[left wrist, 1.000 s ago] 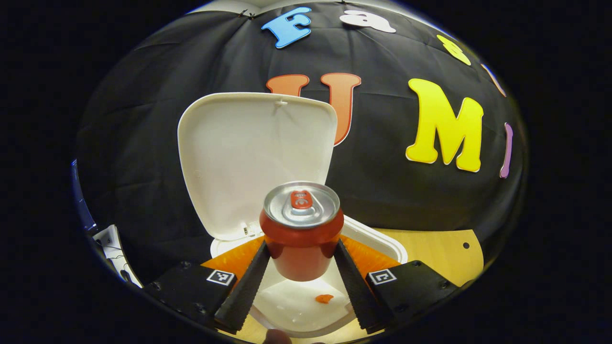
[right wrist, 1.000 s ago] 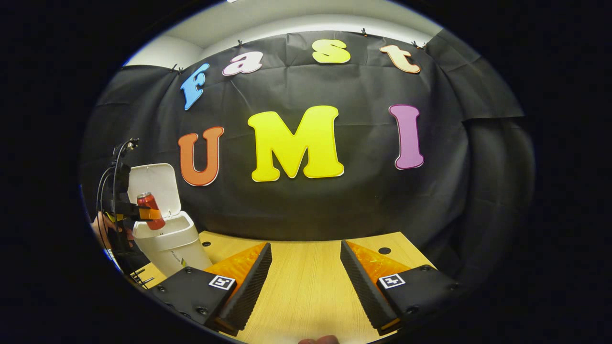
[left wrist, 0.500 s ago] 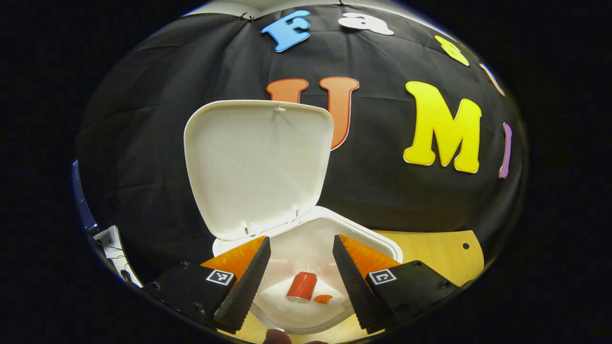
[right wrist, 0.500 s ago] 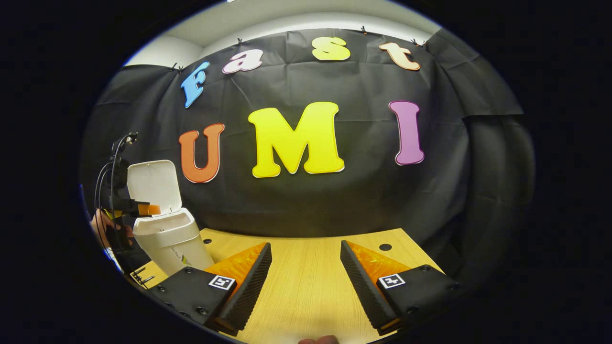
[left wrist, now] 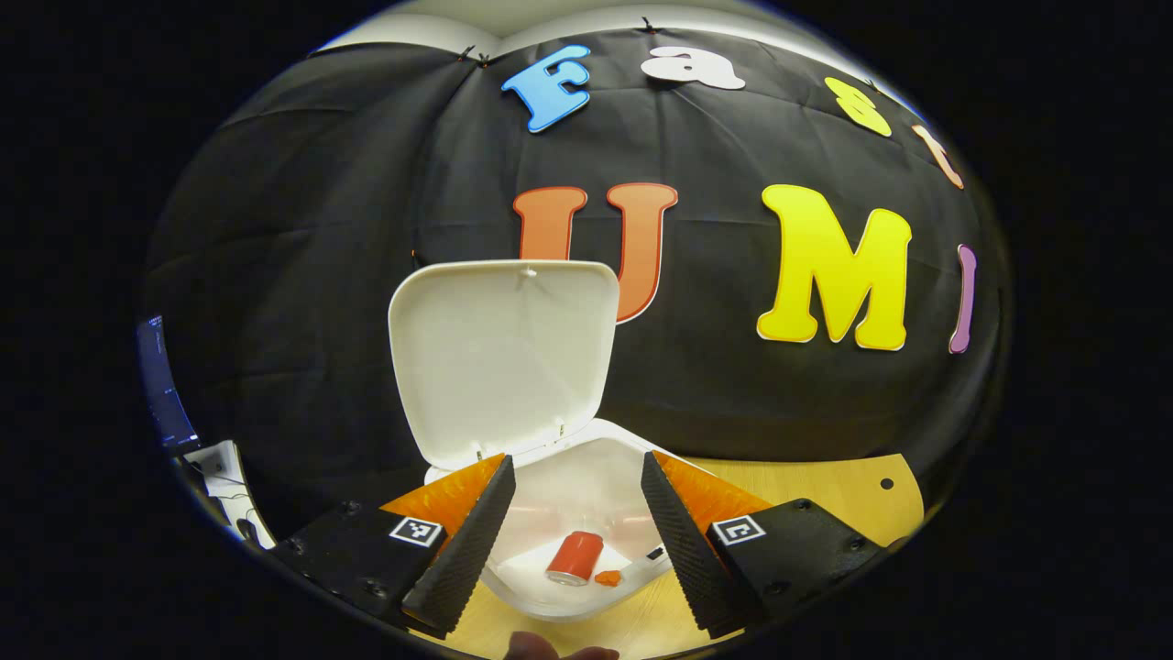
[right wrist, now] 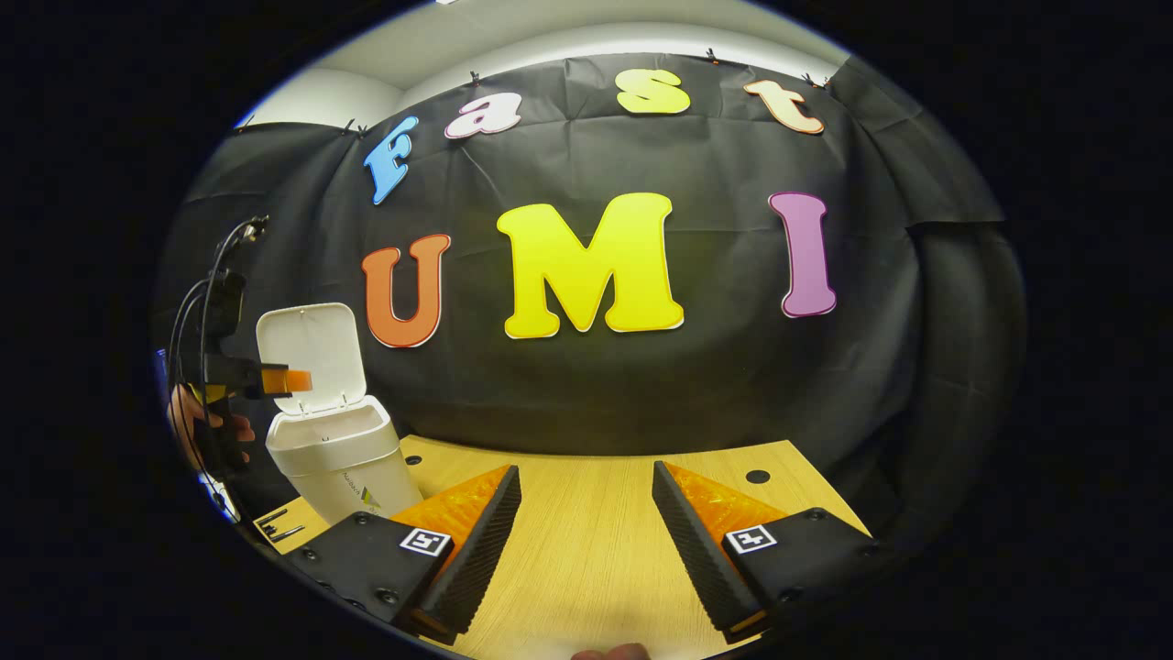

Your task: Press the lid of the desktop garbage bin to open it, pick up the crumpled paper on the desktop and throw it into the bin, then pick up the pop can on the desktop and drop it into the bin, and finally close the garbage bin lid.

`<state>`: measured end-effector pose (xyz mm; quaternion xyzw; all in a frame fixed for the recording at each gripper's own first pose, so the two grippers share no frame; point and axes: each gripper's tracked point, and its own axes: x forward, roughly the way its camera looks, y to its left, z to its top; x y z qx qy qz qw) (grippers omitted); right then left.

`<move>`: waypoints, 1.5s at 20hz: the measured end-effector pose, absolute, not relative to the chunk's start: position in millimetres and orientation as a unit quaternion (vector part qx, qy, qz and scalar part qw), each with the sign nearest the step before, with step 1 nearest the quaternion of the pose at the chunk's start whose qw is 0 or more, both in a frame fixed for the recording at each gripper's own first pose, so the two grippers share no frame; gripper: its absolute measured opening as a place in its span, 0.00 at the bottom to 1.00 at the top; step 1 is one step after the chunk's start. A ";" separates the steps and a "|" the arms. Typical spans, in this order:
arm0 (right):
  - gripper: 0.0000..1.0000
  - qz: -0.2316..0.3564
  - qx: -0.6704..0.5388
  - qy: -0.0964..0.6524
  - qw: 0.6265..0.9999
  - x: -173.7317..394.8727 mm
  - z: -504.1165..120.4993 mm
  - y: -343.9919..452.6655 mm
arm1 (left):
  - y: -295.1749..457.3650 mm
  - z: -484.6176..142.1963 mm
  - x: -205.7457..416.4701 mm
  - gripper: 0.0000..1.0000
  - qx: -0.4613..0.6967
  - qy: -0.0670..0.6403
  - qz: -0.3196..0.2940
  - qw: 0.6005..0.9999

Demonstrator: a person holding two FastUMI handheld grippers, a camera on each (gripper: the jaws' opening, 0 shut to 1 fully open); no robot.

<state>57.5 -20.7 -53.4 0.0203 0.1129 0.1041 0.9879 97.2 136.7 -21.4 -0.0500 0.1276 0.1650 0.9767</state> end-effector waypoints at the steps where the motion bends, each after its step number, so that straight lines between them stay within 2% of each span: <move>1: 0.93 0.107 0.020 0.115 0.987 58.2 -54.3 -20.1 | 141.0 -8.7 98.0 0.91 -0.046 0.113 0.178 0.976; 2: 0.93 0.110 0.019 0.117 0.987 59.4 -55.2 -19.2 | 151.6 9.2 98.5 0.91 -0.041 0.098 0.214 0.971; 4: 0.93 0.115 0.020 0.118 0.986 63.8 -53.3 -20.5 | 153.0 38.2 108.3 0.97 -0.060 0.075 0.231 0.968; 7: 0.93 0.121 0.014 0.115 0.986 71.2 -47.1 -26.1 | 165.5 76.2 125.0 0.97 -0.065 0.039 0.263 0.962; 14: 0.93 0.106 0.014 0.112 0.988 87.9 -36.3 -53.6 | 214.4 114.4 160.2 0.96 -0.078 0.031 0.347 0.934; 18: 0.93 0.088 0.025 0.111 0.990 94.7 -30.6 -68.0 | 244.4 98.2 189.6 0.96 -0.090 0.070 0.380 0.918; 22: 0.93 0.079 0.030 0.119 0.989 97.7 -37.0 -75.2 | 253.1 84.7 203.7 0.97 -0.076 0.089 0.384 0.916; 30: 0.93 0.101 0.035 0.122 0.987 101.0 -44.1 -55.7 | 229.2 60.6 198.8 0.98 -0.097 0.127 0.382 0.910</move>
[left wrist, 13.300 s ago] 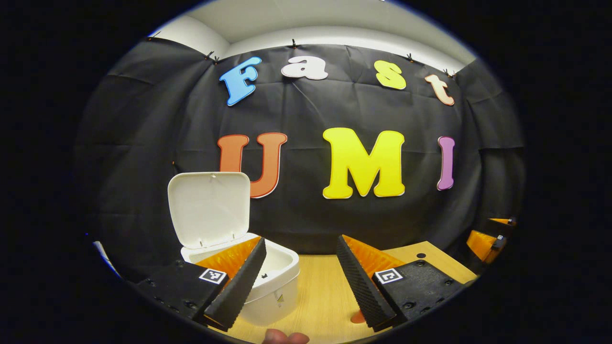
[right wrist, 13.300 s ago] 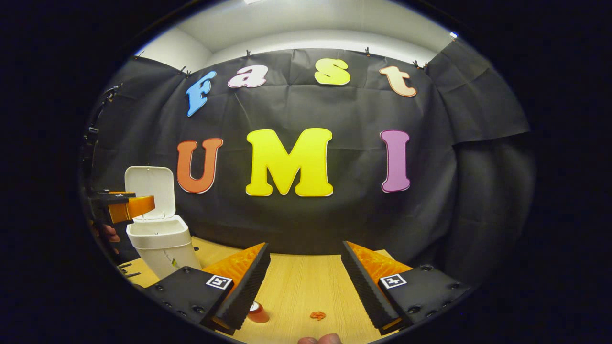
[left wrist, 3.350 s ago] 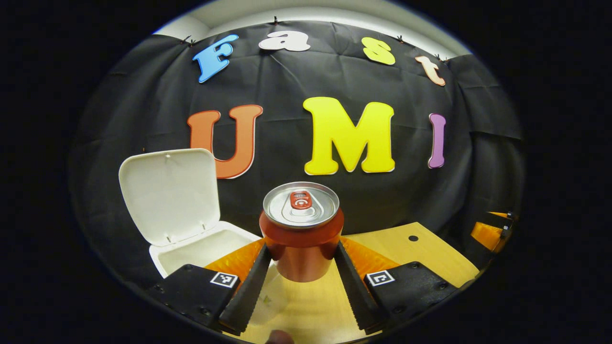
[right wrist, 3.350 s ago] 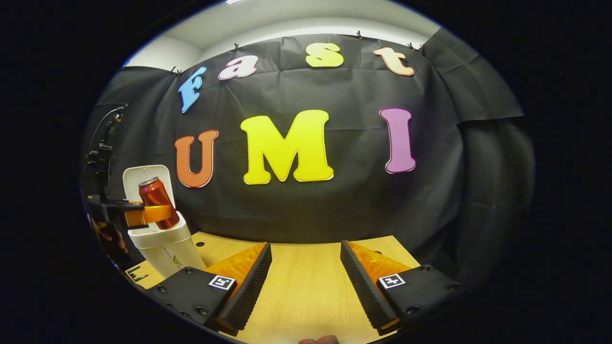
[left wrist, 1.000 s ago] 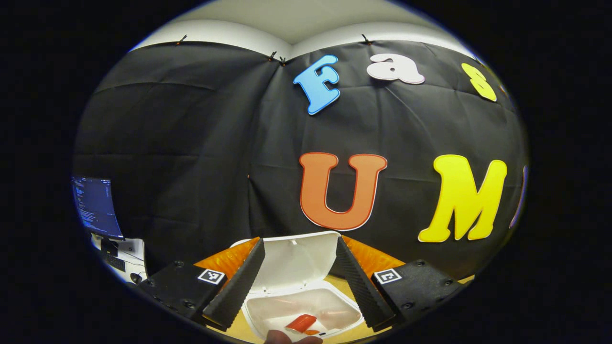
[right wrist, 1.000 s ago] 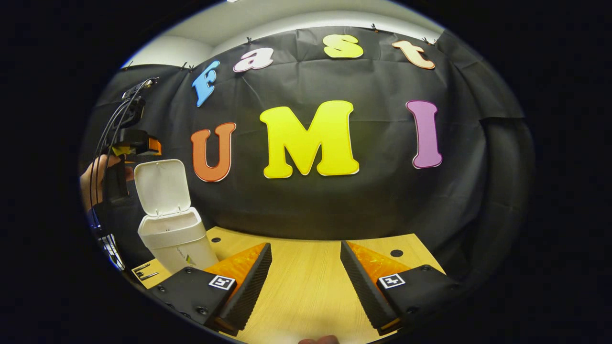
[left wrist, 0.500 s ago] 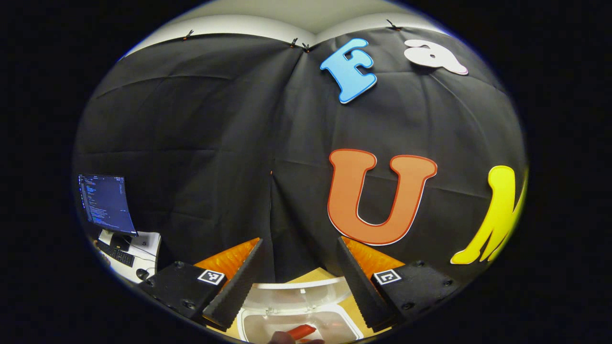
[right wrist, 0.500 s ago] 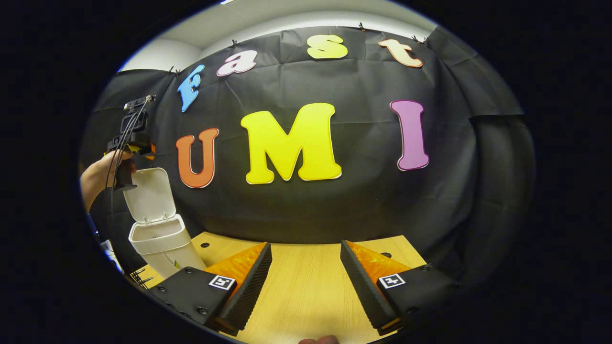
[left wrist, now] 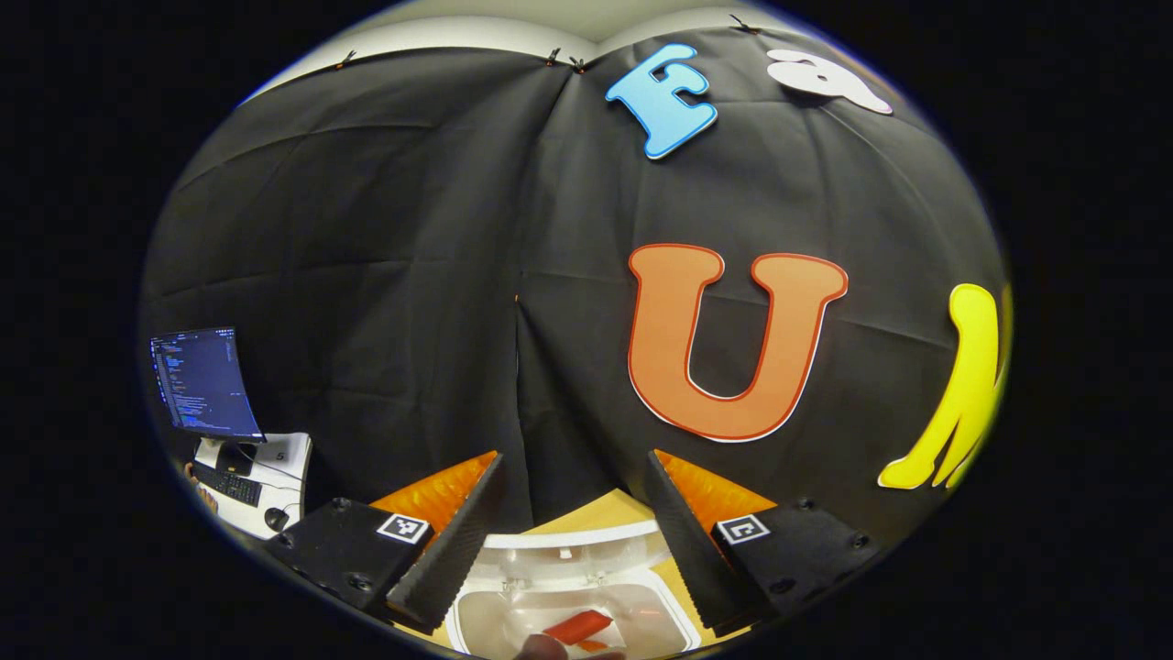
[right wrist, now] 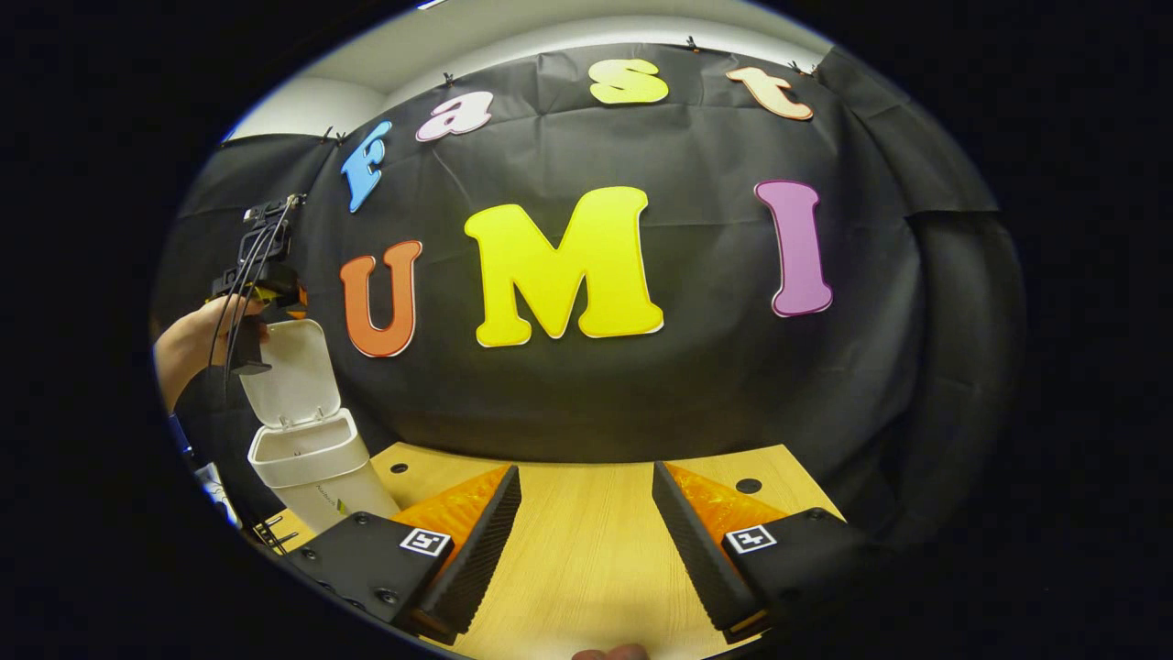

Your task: Press the lid of the desktop garbage bin to open it, pick up the crumpled paper on the desktop and throw it into the bin, then pick up the pop can on the desktop and drop it into the bin, and finally close the garbage bin lid.

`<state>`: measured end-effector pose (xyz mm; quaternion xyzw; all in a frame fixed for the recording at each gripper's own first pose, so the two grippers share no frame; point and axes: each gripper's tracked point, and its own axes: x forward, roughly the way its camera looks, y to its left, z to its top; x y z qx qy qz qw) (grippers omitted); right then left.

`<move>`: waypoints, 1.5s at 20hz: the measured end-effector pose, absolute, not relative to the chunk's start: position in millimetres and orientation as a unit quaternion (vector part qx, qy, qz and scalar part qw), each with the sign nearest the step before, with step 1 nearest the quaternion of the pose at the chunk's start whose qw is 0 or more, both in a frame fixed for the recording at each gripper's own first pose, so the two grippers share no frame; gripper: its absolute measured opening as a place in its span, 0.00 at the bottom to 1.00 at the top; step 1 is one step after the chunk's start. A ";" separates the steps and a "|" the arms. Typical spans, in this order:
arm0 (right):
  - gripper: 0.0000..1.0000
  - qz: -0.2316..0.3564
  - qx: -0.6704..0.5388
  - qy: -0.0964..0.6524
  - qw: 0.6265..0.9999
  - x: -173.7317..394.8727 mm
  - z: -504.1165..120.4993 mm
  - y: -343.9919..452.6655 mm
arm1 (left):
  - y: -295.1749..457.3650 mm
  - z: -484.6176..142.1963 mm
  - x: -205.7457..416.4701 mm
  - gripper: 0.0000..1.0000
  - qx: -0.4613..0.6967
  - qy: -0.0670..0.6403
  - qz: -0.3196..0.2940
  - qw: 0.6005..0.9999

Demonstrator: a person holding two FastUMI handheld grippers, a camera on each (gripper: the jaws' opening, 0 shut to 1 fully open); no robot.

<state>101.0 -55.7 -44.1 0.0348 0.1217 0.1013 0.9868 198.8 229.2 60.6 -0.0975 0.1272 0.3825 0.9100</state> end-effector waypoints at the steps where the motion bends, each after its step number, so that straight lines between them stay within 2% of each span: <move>1: 0.93 0.103 0.037 0.123 0.986 100.6 -47.0 -54.3 | 221.4 59.0 194.4 0.98 -0.098 0.129 0.383 0.910; 13: 0.93 0.142 0.027 0.123 0.982 89.6 -49.1 -41.9 | 138.9 2.8 140.0 0.95 -0.106 0.150 0.372 0.910; 14: 0.93 0.144 0.026 0.125 0.981 88.0 -50.3 -42.1 | 133.5 -5.1 136.1 1.00 -0.108 0.153 0.372 0.909; 15: 0.93 0.145 0.023 0.126 0.981 85.8 -50.5 -44.5 | 126.9 -15.3 130.9 0.95 -0.111 0.159 0.374 0.907; 17: 0.93 0.149 0.015 0.127 0.980 83.2 -50.7 -46.8 | 118.3 -29.5 124.0 0.95 -0.113 0.161 0.377 0.905; 30: 0.93 0.164 0.002 0.135 0.977 81.2 -57.4 -45.4 | 100.7 -89.4 110.0 0.96 -0.099 0.186 0.371 0.904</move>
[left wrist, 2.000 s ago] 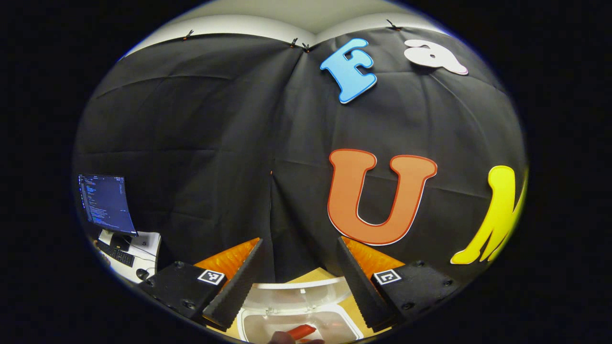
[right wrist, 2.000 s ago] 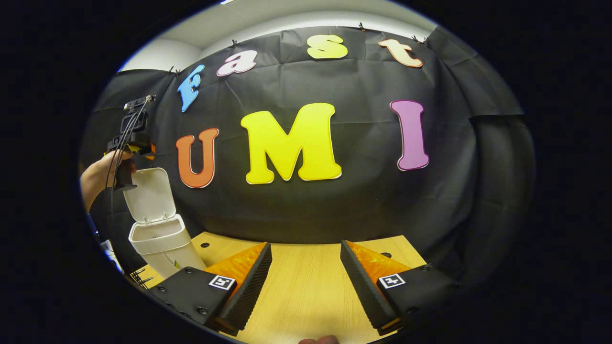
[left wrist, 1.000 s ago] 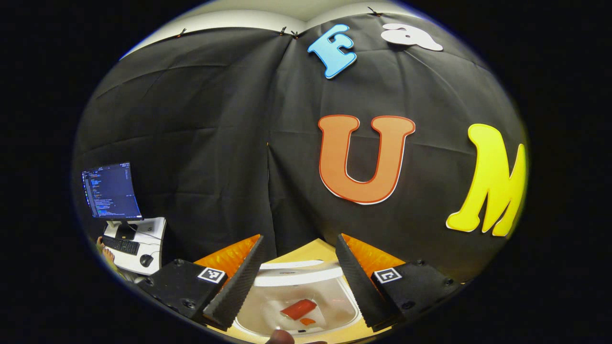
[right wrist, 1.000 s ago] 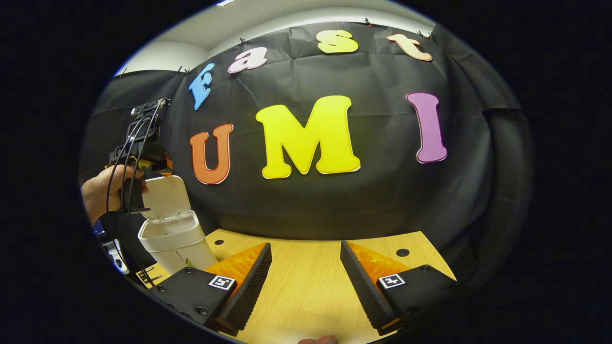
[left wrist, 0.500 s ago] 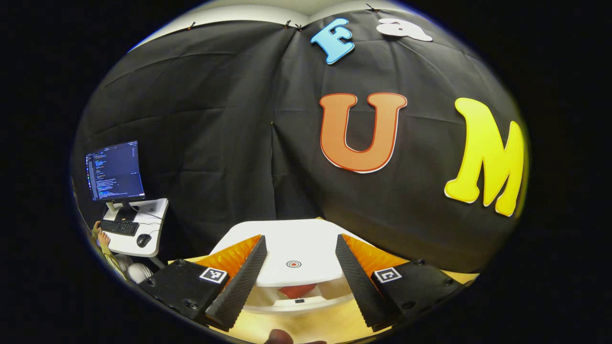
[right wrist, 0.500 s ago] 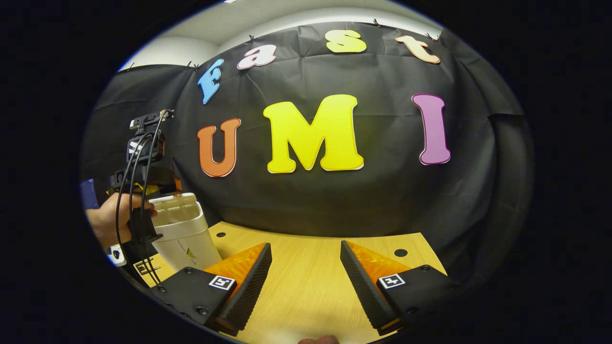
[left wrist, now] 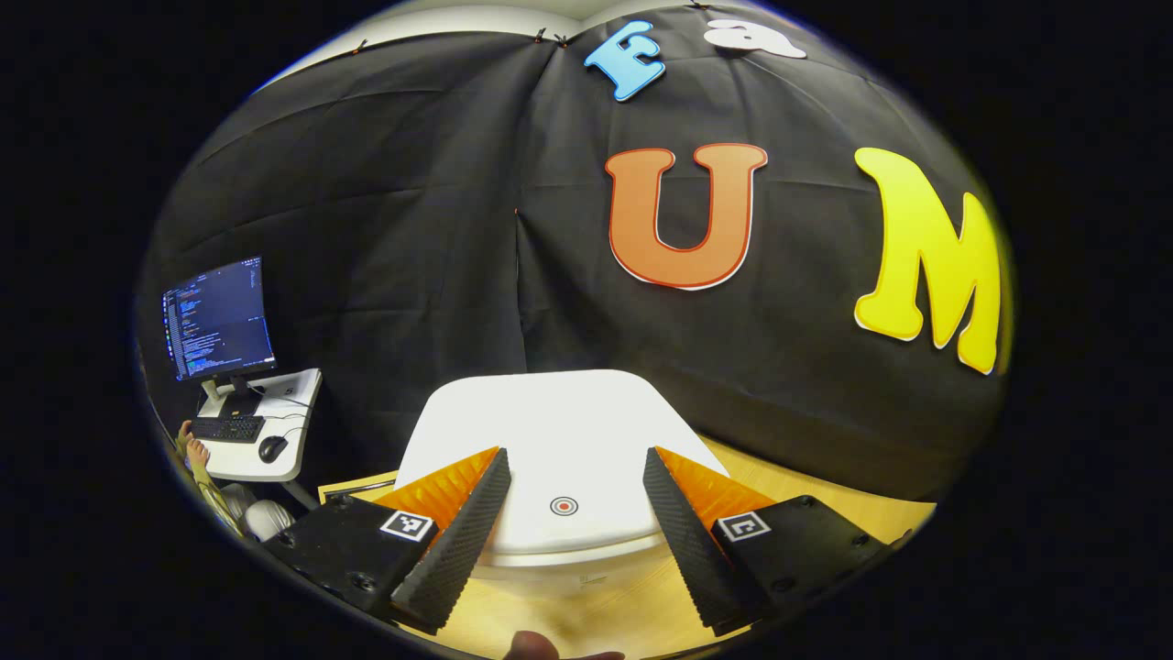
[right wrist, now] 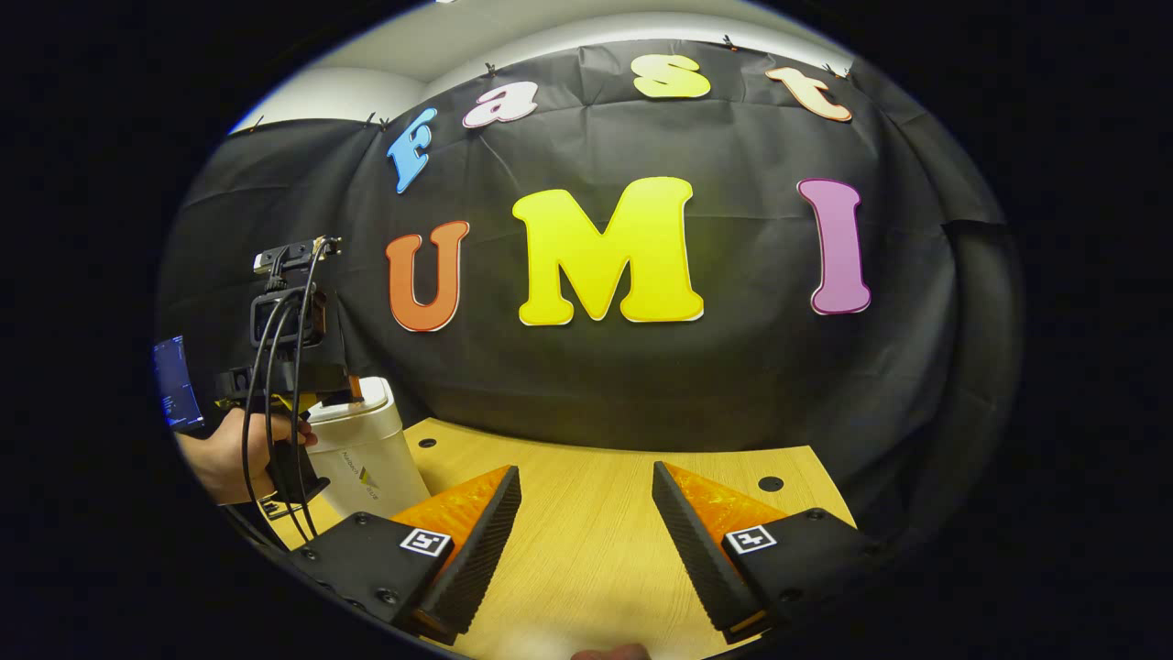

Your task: Press the lid of the desktop garbage bin to open it, pick up the crumpled paper on the desktop and throw it into the bin, then pick up the pop can on the desktop and drop it into the bin, and finally close the garbage bin lid.

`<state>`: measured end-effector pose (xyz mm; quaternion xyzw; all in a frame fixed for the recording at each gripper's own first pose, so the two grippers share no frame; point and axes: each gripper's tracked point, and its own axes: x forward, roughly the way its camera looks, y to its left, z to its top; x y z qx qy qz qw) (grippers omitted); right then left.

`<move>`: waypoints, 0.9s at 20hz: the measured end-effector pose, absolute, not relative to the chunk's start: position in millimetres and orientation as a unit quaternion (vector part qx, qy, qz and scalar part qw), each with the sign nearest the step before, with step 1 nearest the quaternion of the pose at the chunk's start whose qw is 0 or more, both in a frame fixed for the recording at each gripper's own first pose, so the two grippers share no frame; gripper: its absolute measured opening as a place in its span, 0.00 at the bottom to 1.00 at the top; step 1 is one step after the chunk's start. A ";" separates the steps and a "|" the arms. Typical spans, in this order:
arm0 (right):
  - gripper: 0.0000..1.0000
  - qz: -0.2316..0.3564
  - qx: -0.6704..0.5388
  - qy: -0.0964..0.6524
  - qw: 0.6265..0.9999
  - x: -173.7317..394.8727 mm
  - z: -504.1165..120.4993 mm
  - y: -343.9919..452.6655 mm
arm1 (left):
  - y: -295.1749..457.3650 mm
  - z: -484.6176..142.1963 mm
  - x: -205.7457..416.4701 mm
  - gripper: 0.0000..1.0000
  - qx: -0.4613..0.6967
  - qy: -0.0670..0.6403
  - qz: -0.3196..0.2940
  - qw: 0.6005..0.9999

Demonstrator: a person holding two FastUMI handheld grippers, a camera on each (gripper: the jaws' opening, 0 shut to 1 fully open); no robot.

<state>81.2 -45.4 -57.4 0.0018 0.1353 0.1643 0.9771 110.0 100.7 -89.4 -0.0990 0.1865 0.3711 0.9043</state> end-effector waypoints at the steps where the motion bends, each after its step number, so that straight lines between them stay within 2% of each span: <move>1: 0.93 0.166 0.002 0.137 0.977 81.9 -58.7 -44.3 | 100.3 -88.0 111.4 0.96 -0.095 0.186 0.371 0.905; 6: 0.93 0.174 0.002 0.140 0.975 82.6 -61.3 -34.4 | 98.6 -100.2 110.8 0.97 -0.095 0.188 0.365 0.907; 18: 0.93 0.173 0.001 0.115 0.978 81.7 -45.5 -33.9 | 103.8 -75.1 109.2 0.95 -0.095 0.109 0.342 0.928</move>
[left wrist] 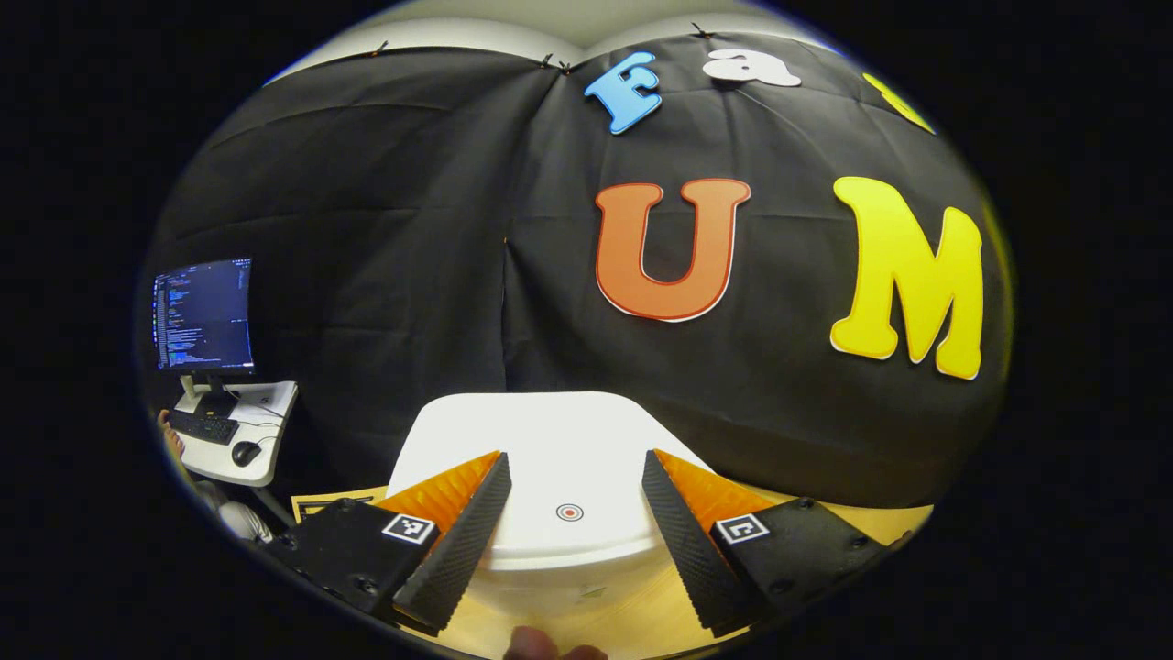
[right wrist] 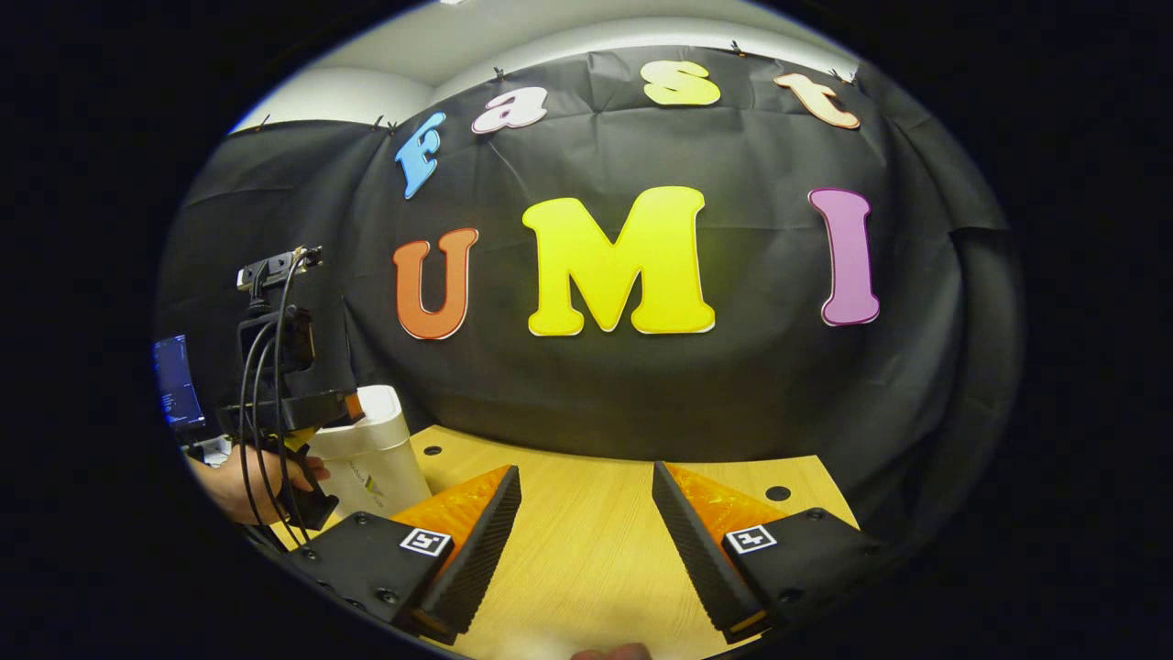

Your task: Press the lid of the desktop garbage bin to open it, pick up the crumpled paper on the desktop and throw it into the bin, then pick up the pop can on the desktop and drop it into the bin, and finally close the garbage bin lid.

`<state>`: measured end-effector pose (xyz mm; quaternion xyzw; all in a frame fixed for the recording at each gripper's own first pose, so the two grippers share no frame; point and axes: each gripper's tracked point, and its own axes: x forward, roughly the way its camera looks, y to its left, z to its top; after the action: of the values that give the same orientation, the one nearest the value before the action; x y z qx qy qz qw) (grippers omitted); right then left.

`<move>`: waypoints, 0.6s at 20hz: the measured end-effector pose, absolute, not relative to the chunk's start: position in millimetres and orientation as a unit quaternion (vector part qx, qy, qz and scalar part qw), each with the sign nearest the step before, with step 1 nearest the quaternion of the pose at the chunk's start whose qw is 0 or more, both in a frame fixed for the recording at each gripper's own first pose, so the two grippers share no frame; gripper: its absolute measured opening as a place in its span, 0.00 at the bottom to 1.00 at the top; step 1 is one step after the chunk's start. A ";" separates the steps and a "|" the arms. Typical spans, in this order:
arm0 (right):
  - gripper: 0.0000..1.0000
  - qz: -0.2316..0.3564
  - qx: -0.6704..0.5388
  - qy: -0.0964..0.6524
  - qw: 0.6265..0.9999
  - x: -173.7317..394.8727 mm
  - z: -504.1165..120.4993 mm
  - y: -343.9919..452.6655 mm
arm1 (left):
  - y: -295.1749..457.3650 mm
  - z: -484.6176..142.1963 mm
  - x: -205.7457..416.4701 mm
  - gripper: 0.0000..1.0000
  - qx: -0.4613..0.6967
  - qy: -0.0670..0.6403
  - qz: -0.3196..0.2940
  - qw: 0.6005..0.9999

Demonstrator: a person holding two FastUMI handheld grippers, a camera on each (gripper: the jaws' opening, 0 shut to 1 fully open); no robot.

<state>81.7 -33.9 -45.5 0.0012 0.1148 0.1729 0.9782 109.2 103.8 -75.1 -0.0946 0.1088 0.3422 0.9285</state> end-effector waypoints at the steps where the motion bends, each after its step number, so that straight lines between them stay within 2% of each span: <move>1: 0.93 0.174 0.002 0.113 0.978 80.8 -44.8 -34.1 | 104.6 -67.3 109.8 0.95 -0.086 0.104 0.339 0.931; 5: 0.93 0.181 0.011 0.106 0.978 76.5 -41.0 -31.5 | 98.7 -44.6 101.1 0.93 -0.071 0.085 0.316 0.942; 12: 0.93 0.166 0.008 0.070 0.984 51.0 -13.7 -29.9 | 48.9 6.9 70.0 0.93 -0.054 0.044 0.215 0.974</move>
<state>51.0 -29.9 -13.7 0.0080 0.0702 0.1658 0.9836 70.0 48.9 6.9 -0.0544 0.0435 0.2148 0.9742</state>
